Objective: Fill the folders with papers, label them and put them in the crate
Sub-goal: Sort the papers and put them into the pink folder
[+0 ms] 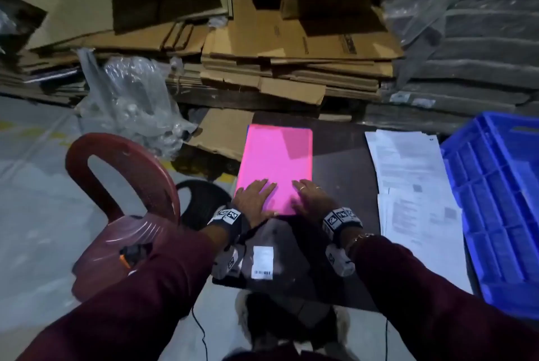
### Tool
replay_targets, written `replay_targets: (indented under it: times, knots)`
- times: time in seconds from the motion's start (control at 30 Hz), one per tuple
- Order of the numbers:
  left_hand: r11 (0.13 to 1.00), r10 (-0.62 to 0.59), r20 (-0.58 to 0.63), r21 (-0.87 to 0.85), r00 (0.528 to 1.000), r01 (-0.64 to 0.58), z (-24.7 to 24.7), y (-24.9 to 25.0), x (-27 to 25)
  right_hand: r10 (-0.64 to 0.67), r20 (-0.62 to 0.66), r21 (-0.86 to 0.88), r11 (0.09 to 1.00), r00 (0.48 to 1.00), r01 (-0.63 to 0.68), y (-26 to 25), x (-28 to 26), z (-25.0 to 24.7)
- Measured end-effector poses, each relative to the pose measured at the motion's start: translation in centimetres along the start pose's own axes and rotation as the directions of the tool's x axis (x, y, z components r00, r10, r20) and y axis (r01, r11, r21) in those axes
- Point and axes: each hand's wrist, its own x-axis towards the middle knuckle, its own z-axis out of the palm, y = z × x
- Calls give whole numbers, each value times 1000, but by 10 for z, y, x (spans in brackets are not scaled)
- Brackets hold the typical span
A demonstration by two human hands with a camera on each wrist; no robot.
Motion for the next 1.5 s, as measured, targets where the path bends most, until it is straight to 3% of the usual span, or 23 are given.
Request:
replay_targets:
  times: [0.07,0.2,0.4,0.5,0.53,0.6,0.67,0.73,0.8,0.87,0.93,1.07,1.13,1.23,1.5]
  knots:
    - [999,23,50,28,999,-24,0,-3,-1,55,130,3,998,990,-56,-4,-3,-10]
    - [997,4,111,80,994,-12,10,-14,-2,93,245,-88,993,965,-73,-3,-16,-11]
    - [994,17,145,106,989,-33,11,-29,1,184,160,-14,983,970,-184,4,-9,1]
    - [998,42,72,48,997,-45,17,-30,-1,203,88,119,970,975,-212,-3,-15,-3]
    - [998,51,40,43,998,-53,19,-28,-1,185,9,149,971,983,-185,4,-13,0]
    - [996,77,-32,44,997,-75,20,-24,0,309,-62,175,940,949,-294,4,-12,-10]
    - [993,116,-114,32,987,-113,18,-24,1,313,-45,321,904,949,-283,-6,-14,-24]
    - [977,212,-220,12,952,-215,12,-24,-2,247,-145,297,935,958,-196,0,-24,-31]
    - [949,309,-321,50,895,-310,8,-19,-6,253,-180,296,935,951,-193,3,-36,-41]
    - [942,317,-368,18,874,-334,7,-13,-12,232,-226,370,919,946,-137,4,-50,-43]
    - [954,240,-361,-87,901,-289,14,-5,-17,142,-253,328,943,957,-53,12,-68,-41]
    - [953,139,-280,-223,950,-205,35,27,-24,194,-185,386,916,963,-111,28,-119,-21]
    - [971,115,-126,-194,985,-138,46,43,-23,179,-146,353,928,973,-118,38,-146,-11]
    - [990,115,31,-90,993,-111,57,65,-22,168,-56,282,948,984,-146,48,-178,-2]
    - [996,88,51,-13,995,-88,80,116,-36,75,-103,175,983,992,-56,74,-220,21]
